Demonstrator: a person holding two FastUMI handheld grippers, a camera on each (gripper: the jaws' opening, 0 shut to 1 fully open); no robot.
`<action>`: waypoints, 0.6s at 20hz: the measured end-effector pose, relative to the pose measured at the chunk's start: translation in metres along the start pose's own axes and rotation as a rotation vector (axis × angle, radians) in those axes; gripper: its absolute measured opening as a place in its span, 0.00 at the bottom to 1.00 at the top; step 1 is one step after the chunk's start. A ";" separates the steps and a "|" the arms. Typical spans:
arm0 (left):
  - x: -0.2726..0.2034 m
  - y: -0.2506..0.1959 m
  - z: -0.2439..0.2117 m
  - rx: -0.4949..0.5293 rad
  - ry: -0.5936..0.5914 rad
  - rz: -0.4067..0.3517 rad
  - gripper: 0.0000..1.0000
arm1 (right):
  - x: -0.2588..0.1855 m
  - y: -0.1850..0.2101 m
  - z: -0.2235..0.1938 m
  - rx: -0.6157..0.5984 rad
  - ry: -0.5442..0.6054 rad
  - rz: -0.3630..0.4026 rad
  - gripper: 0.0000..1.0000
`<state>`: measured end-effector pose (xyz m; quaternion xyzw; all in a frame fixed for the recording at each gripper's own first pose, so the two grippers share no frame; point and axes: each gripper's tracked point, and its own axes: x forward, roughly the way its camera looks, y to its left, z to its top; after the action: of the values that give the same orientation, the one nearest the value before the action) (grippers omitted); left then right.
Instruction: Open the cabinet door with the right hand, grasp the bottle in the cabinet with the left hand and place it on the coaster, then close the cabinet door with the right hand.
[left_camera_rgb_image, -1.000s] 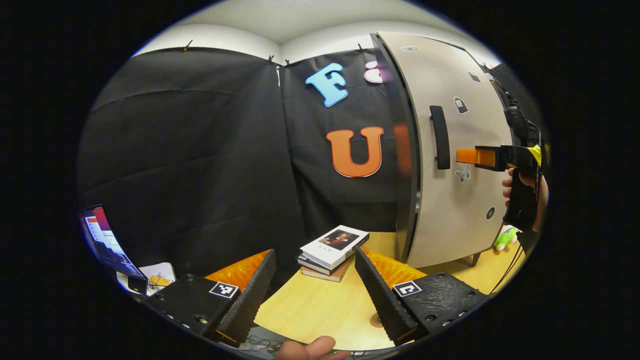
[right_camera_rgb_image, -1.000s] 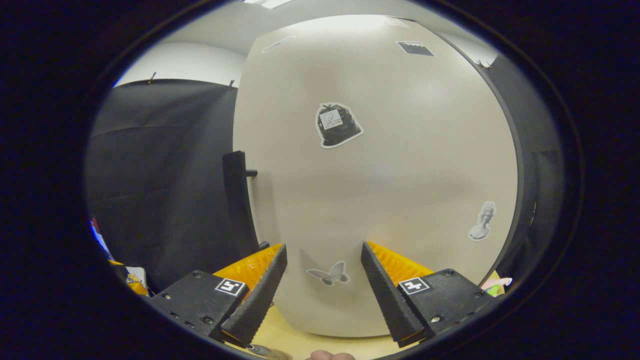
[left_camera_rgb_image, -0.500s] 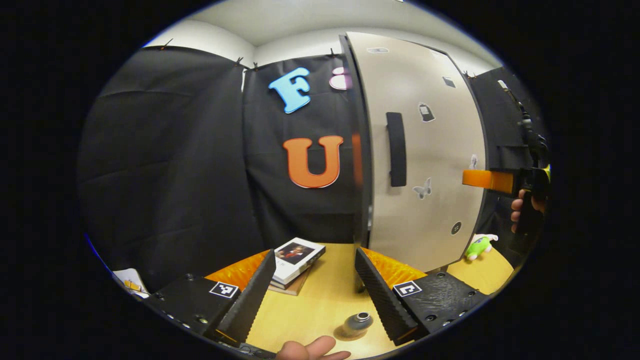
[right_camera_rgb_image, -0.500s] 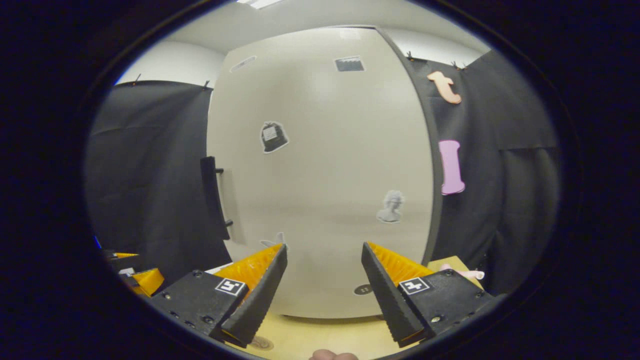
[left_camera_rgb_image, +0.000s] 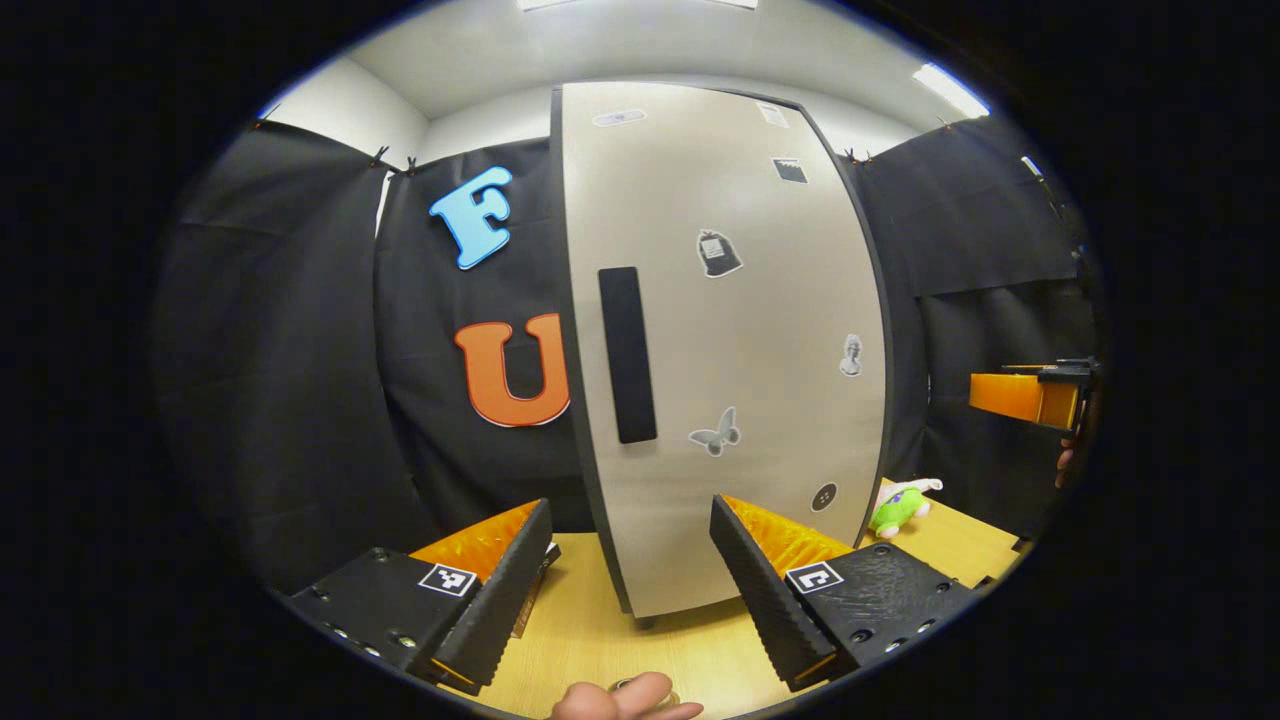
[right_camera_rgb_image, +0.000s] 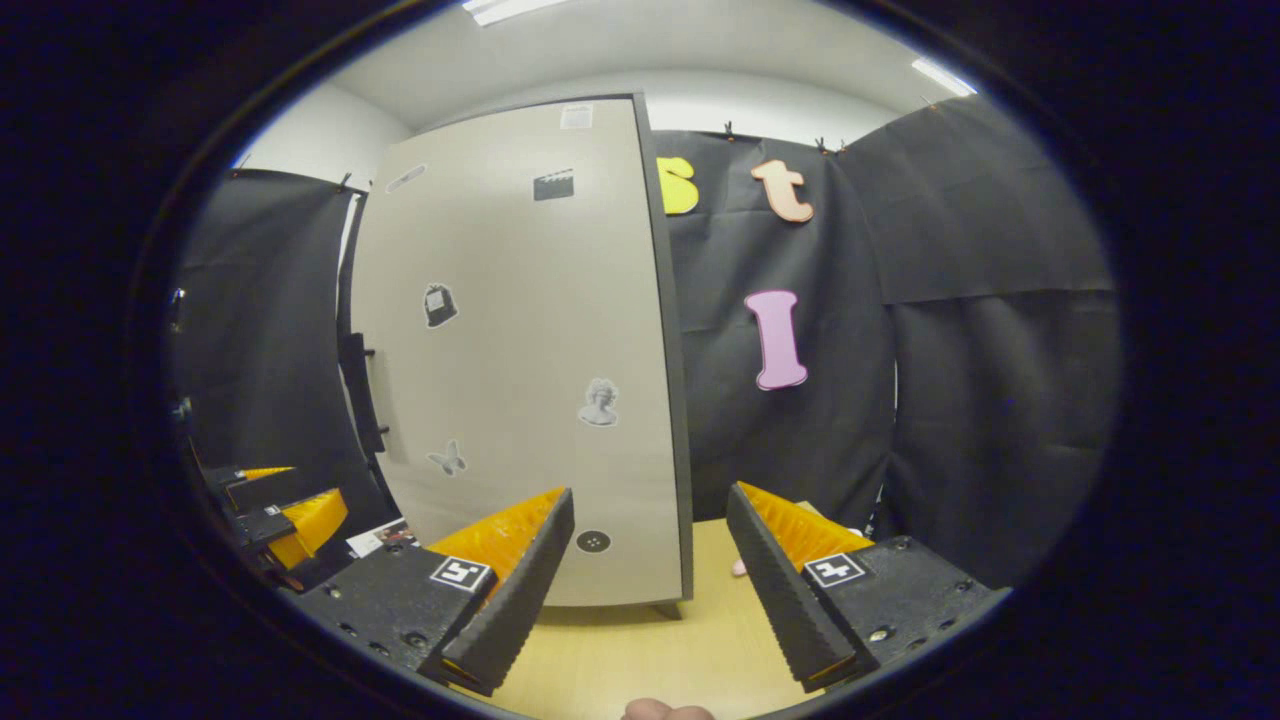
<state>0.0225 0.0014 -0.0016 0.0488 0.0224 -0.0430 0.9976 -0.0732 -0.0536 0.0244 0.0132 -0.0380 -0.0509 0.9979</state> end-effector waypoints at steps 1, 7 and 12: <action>-0.001 -0.003 0.004 0.002 -0.010 -0.005 0.96 | -0.003 -0.004 0.001 0.001 -0.002 -0.002 0.94; -0.008 -0.003 0.012 -0.014 -0.032 0.008 0.96 | -0.007 -0.011 0.002 -0.005 0.007 0.019 0.99; -0.012 0.003 0.017 -0.022 -0.038 0.039 0.96 | -0.006 -0.002 0.001 -0.004 0.020 0.061 0.99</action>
<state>0.0118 0.0040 0.0162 0.0375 0.0027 -0.0240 0.9990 -0.0790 -0.0549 0.0249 0.0107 -0.0280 -0.0206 0.9993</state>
